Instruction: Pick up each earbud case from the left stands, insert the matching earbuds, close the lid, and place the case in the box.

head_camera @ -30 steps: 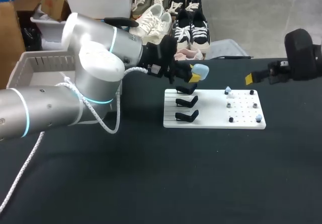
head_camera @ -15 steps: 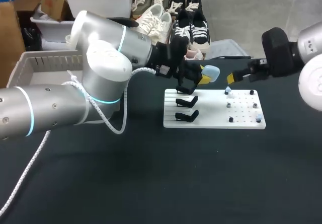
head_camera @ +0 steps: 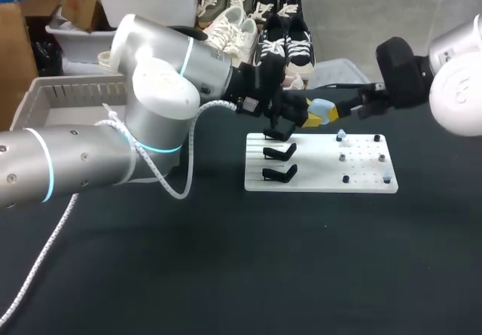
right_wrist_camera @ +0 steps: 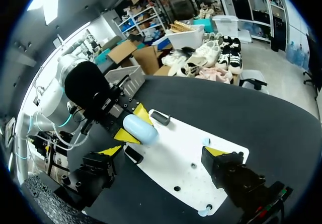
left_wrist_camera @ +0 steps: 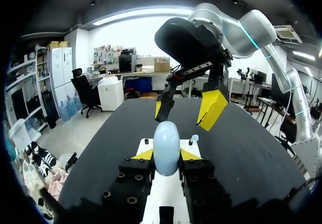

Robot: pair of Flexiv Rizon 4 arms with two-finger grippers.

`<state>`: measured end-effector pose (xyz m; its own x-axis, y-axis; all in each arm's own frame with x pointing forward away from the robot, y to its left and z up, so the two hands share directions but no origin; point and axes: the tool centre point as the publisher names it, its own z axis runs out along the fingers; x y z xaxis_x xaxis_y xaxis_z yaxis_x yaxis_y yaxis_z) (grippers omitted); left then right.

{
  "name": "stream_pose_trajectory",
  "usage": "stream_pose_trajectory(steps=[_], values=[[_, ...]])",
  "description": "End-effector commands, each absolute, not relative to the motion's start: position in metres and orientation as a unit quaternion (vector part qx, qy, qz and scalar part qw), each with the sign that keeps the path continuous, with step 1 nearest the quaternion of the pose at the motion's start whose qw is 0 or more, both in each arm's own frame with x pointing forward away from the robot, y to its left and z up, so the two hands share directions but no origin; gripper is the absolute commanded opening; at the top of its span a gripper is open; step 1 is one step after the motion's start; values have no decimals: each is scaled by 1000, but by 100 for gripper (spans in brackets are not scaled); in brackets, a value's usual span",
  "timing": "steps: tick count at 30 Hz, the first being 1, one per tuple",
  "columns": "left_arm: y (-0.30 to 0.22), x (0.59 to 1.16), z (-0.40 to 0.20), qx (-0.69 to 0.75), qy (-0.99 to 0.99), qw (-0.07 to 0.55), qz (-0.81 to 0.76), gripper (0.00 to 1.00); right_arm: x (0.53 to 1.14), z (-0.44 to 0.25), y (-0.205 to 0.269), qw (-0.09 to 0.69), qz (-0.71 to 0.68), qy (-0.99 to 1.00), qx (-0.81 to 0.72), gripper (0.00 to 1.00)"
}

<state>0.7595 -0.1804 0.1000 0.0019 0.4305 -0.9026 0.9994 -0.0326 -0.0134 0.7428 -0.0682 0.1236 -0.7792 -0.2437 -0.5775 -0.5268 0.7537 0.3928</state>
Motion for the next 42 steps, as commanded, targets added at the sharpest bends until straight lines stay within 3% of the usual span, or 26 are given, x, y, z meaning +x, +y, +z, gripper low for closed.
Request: stream_pose_trajectory(steps=[1, 27, 42], values=[[-180, 759, 102, 607, 587, 366, -391, 0, 749, 122, -69, 249, 288, 899, -217, 100], [-176, 737, 102, 610, 574, 366, -407, 0, 764, 136, -70, 257, 278, 898, -226, 100], [-160, 725, 101, 550, 546, 459, -434, 0, 751, 156, -118, 277, 223, 910, -213, 100]])
